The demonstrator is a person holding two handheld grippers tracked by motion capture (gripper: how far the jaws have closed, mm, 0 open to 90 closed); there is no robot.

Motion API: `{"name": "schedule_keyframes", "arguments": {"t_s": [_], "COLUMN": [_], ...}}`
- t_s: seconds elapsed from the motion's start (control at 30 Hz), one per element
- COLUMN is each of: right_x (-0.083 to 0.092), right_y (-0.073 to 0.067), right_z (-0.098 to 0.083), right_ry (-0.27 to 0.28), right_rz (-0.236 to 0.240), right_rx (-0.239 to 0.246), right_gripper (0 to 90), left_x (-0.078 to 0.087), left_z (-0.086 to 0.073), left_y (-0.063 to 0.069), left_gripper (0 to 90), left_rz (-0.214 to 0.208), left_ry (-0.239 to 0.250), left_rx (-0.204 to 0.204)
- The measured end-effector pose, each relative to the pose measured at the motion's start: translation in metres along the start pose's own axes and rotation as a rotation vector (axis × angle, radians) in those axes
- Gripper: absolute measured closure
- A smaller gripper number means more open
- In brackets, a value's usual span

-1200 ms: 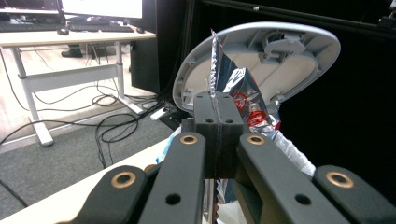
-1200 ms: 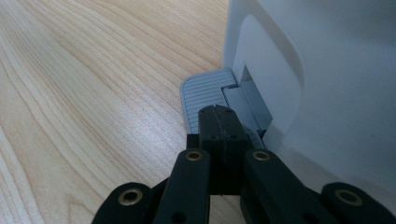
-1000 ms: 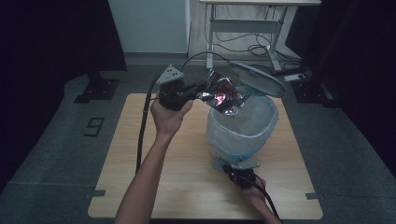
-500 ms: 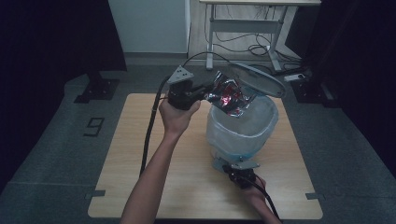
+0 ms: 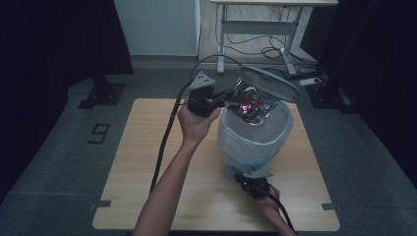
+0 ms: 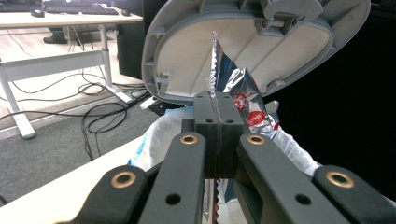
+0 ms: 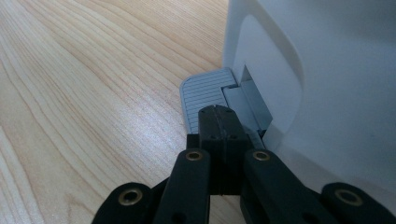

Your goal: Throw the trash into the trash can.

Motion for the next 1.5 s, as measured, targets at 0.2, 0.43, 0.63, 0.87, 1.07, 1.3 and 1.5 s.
{"name": "schedule_keyframes", "arguments": {"t_s": [0.2,0.43,0.63,0.87,1.07,1.3,1.5], "right_x": [0.000,0.001,0.001,0.001,0.001,0.001,0.001], "right_y": [0.000,0.000,0.000,0.000,0.000,0.000,0.000], "right_z": [0.000,0.000,0.000,0.000,0.000,0.000,0.000], "right_ry": [0.000,0.000,0.000,0.000,0.000,-0.001,-0.001], "right_rz": [-0.001,0.000,0.000,-0.002,-0.003,-0.006,-0.006], "right_rx": [0.001,-0.004,-0.006,-0.002,-0.002,-0.001,-0.002], "right_gripper": [90.0,90.0,90.0,90.0,90.0,90.0,90.0], "left_x": [-0.010,-0.020,-0.013,-0.001,0.018,0.038,0.052], "left_z": [-0.005,-0.016,-0.015,-0.015,-0.023,-0.039,-0.046], "left_y": [0.006,0.005,0.000,-0.004,-0.011,-0.023,-0.029], "left_gripper": [90.0,59.5,50.8,44.9,38.8,34.1,33.9], "left_rz": [-0.011,-0.015,-0.001,0.022,0.042,0.083,0.105], "left_ry": [-0.015,-0.035,-0.033,-0.043,-0.033,-0.038,-0.035], "left_rx": [-0.005,0.000,-0.004,-0.023,-0.025,-0.028,-0.038]}}
Point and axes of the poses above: each handheld gripper's, and its own axes: x roughly backward along the jaws, z roughly out of its top, y roughly to its right, the point moved 4 cm from there along -x, roughly forward along the jaws, and after that the axes turned 10 degrees about z, right-handed, at the moved point
